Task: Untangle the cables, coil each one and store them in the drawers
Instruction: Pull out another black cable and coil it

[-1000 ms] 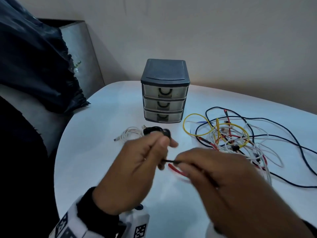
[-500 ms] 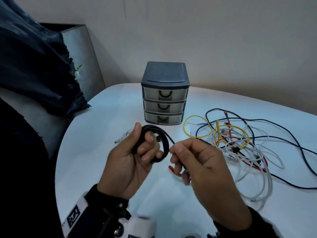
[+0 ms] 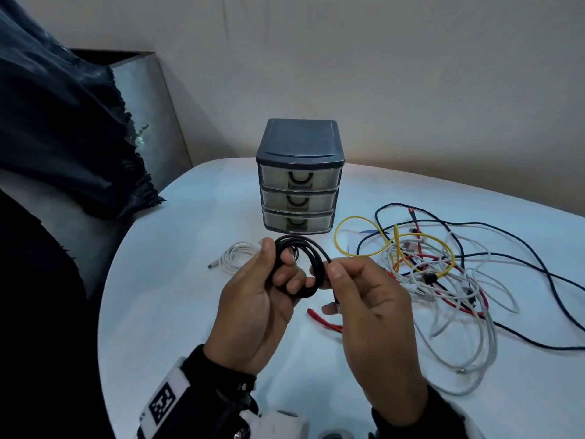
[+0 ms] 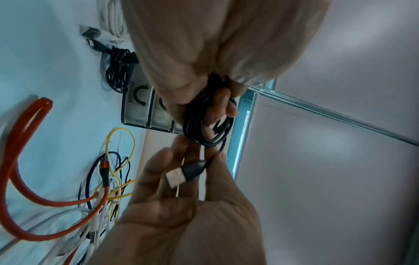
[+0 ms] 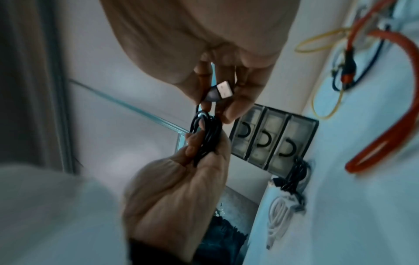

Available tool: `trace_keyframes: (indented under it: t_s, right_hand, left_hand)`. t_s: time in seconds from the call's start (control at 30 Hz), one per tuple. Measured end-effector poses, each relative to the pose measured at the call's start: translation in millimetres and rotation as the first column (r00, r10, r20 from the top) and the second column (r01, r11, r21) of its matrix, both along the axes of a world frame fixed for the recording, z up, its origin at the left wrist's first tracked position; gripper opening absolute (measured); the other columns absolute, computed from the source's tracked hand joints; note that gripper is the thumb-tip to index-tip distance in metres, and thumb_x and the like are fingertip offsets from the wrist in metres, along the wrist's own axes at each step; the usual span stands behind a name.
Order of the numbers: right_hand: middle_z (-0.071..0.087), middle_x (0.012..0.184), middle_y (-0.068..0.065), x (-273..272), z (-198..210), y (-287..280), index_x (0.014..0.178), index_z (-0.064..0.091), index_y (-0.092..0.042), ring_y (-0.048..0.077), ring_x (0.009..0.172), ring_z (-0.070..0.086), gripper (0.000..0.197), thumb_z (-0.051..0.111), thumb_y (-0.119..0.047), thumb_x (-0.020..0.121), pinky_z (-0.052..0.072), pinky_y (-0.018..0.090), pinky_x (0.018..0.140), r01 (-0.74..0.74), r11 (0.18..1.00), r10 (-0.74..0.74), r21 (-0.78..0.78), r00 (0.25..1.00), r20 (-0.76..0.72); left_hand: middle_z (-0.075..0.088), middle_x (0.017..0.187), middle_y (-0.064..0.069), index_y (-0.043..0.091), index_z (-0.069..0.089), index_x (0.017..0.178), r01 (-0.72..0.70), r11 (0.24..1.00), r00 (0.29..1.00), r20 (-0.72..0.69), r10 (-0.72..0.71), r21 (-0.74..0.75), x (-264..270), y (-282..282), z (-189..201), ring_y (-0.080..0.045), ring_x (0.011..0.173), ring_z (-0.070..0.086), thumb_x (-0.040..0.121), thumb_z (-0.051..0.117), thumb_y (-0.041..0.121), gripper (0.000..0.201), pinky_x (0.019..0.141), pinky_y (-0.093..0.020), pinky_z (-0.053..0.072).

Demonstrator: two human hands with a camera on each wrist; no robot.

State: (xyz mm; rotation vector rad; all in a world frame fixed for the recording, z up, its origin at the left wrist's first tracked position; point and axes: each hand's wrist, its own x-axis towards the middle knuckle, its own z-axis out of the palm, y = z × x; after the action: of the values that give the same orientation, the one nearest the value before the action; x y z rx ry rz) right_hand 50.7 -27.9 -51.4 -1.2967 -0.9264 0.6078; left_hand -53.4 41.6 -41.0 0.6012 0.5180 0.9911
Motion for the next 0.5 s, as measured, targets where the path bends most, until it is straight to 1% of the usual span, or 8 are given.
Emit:
trace_keyframes:
  t_s: [0.13, 0.2, 0.23, 0.3, 0.33, 0.4, 0.47, 0.5]
  right_hand:
    - [0.072, 0.074, -0.001, -2.8, 0.4, 2.1, 0.085, 0.074, -0.012, 0.017, 0.068, 0.066, 0.013, 0.064, -0.010, 0.092, 0.056, 0.029, 0.055, 0.057, 0.998, -0.058, 0.040, 0.998, 0.024]
    - [0.071, 0.069, 0.000, -5.3, 2.0, 2.0, 0.083, 0.076, -0.012, 0.026, 0.061, 0.061, 0.013, 0.066, -0.008, 0.091, 0.054, 0.035, 0.054, 0.077, 0.995, -0.080, 0.061, 0.995, 0.060]
    - [0.070, 0.067, 0.001, -5.4, 3.8, 2.0, 0.082, 0.076, -0.013, 0.027, 0.059, 0.059, 0.015, 0.066, -0.007, 0.091, 0.053, 0.035, 0.053, 0.080, 0.995, -0.084, 0.064, 0.995, 0.058]
    - [0.069, 0.064, 0.000, -1.6, 7.8, 1.8, 0.080, 0.076, -0.016, 0.019, 0.051, 0.058, 0.018, 0.067, -0.004, 0.089, 0.050, 0.023, 0.047, 0.090, 0.995, -0.091, 0.054, 0.996, 0.024]
    - [0.069, 0.064, 0.001, 1.3, 9.7, 1.6, 0.079, 0.076, -0.019, 0.012, 0.049, 0.058, 0.019, 0.068, -0.004, 0.088, 0.049, 0.017, 0.046, 0.096, 0.994, -0.097, 0.043, 0.995, 0.003]
    - [0.070, 0.066, 0.003, 5.4, 11.0, 1.9, 0.076, 0.075, -0.025, 0.006, 0.051, 0.059, 0.024, 0.070, -0.004, 0.087, 0.049, 0.015, 0.045, 0.100, 0.994, -0.100, 0.032, 0.995, 0.015]
    - [0.071, 0.067, 0.002, 8.1, 11.5, 1.8, 0.075, 0.075, -0.025, 0.010, 0.055, 0.062, 0.025, 0.070, -0.003, 0.087, 0.050, 0.015, 0.048, 0.042, 0.999, -0.042, 0.010, 0.998, 0.039]
    - [0.072, 0.067, 0.002, 9.6, 12.9, 1.6, 0.075, 0.076, -0.023, 0.015, 0.057, 0.064, 0.024, 0.069, -0.003, 0.087, 0.051, 0.016, 0.051, -0.009, 1.000, 0.010, -0.013, 0.999, 0.041]
  left_hand:
    - [0.030, 0.062, -0.001, 0.006, 0.054, 0.078, -0.009, 1.000, 1.000, -0.009, 0.009, 0.010, 2.6, -3.3, 0.4, -0.016, 0.057, 0.042, 0.098, 0.043, 0.034, 0.036, 0.067, -0.030, 0.053]
    - [0.031, 0.062, -0.002, 0.006, 0.054, 0.078, 0.001, 1.000, 1.000, -0.009, -0.001, 0.021, 2.1, -4.8, 2.2, -0.017, 0.058, 0.044, 0.097, 0.044, 0.034, 0.035, 0.069, -0.030, 0.055]
    - [0.032, 0.062, -0.002, 0.006, 0.053, 0.079, 0.012, 1.000, 1.000, -0.011, -0.012, 0.026, 1.3, -5.5, 1.5, -0.018, 0.059, 0.045, 0.096, 0.044, 0.035, 0.035, 0.071, -0.031, 0.055]
    - [0.036, 0.063, -0.003, 0.008, 0.054, 0.080, 0.041, 0.995, 0.997, -0.070, -0.035, 0.091, -0.7, -5.7, 0.1, -0.019, 0.064, 0.049, 0.095, 0.047, 0.039, 0.035, 0.076, -0.032, 0.055]
    - [0.041, 0.064, -0.003, 0.011, 0.056, 0.079, 0.054, 0.982, 0.985, -0.174, -0.022, 0.183, -1.6, -5.1, -2.4, -0.018, 0.068, 0.051, 0.095, 0.048, 0.042, 0.035, 0.077, -0.031, 0.054]
    - [0.053, 0.068, 0.002, 0.019, 0.057, 0.075, 0.125, 0.881, 0.870, -0.477, 0.124, 0.456, -5.2, -2.8, -9.2, -0.012, 0.072, 0.053, 0.095, 0.043, 0.046, 0.036, 0.075, -0.024, 0.049]
    - [0.057, 0.071, 0.005, 0.016, 0.057, 0.074, 0.191, 0.777, 0.764, -0.588, 0.266, 0.599, -9.9, 0.8, -12.4, -0.008, 0.067, 0.050, 0.095, 0.035, 0.044, 0.042, 0.067, -0.018, 0.042]
    - [0.056, 0.071, 0.003, 0.016, 0.057, 0.073, 0.186, 0.775, 0.751, -0.596, 0.283, 0.603, -12.7, 2.5, -11.8, -0.008, 0.063, 0.048, 0.096, 0.035, 0.045, 0.044, 0.063, -0.018, 0.040]
